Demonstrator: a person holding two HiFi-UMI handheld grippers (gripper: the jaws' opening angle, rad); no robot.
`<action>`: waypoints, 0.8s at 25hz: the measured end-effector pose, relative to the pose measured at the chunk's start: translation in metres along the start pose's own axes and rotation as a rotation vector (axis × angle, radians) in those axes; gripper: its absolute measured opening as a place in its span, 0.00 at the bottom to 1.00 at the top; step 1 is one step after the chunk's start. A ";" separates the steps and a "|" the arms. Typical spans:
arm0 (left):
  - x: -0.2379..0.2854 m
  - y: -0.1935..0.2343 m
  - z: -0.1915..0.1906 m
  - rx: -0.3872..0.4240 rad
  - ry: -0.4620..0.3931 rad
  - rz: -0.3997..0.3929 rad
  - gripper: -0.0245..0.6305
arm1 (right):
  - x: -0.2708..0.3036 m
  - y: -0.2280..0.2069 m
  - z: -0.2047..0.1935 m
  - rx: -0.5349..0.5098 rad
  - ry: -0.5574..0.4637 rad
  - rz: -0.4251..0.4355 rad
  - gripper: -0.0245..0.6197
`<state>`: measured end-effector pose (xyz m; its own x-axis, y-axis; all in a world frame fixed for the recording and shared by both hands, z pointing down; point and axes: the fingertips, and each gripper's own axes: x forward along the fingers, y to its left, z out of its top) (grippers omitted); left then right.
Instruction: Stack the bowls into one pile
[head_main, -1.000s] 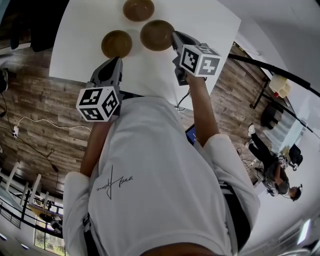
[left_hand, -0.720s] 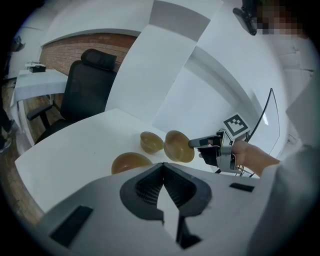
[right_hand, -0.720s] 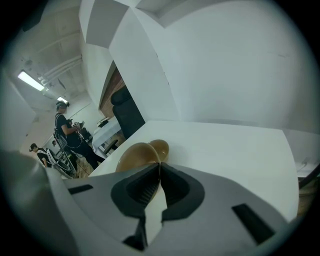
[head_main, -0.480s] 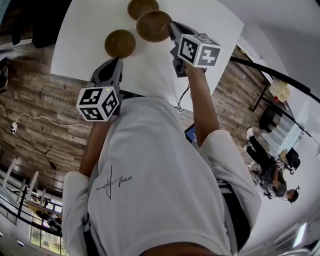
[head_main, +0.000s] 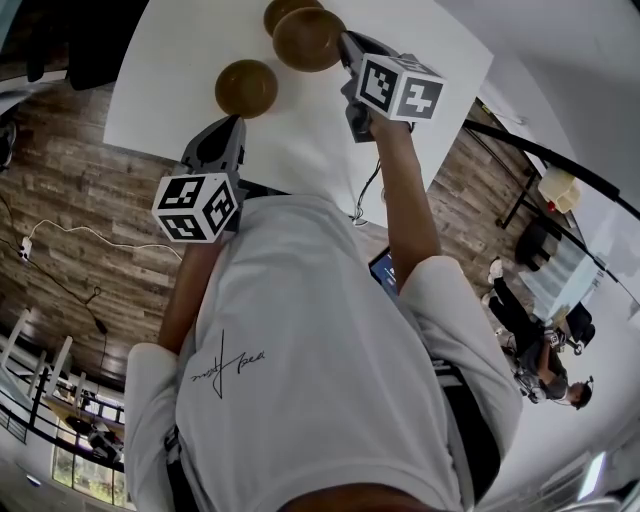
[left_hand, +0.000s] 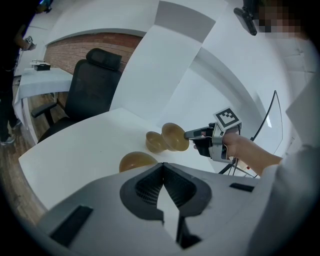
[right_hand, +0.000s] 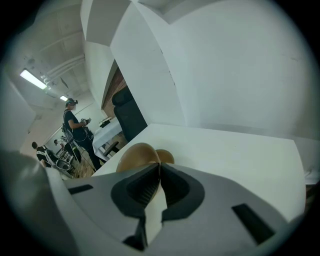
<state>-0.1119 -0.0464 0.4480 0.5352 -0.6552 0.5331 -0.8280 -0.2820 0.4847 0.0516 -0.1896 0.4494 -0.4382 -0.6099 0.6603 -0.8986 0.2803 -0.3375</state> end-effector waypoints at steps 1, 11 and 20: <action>0.000 0.000 0.000 -0.002 -0.001 0.002 0.05 | 0.001 0.000 0.001 -0.001 0.001 0.001 0.07; 0.000 0.005 0.000 -0.009 0.002 0.014 0.05 | 0.017 -0.003 0.005 0.010 0.011 0.005 0.07; -0.001 0.012 -0.001 -0.029 0.005 0.022 0.05 | 0.038 0.000 0.001 0.021 0.033 0.004 0.07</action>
<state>-0.1217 -0.0489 0.4536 0.5179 -0.6576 0.5471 -0.8344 -0.2475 0.4925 0.0350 -0.2130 0.4737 -0.4427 -0.5842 0.6802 -0.8963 0.2669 -0.3541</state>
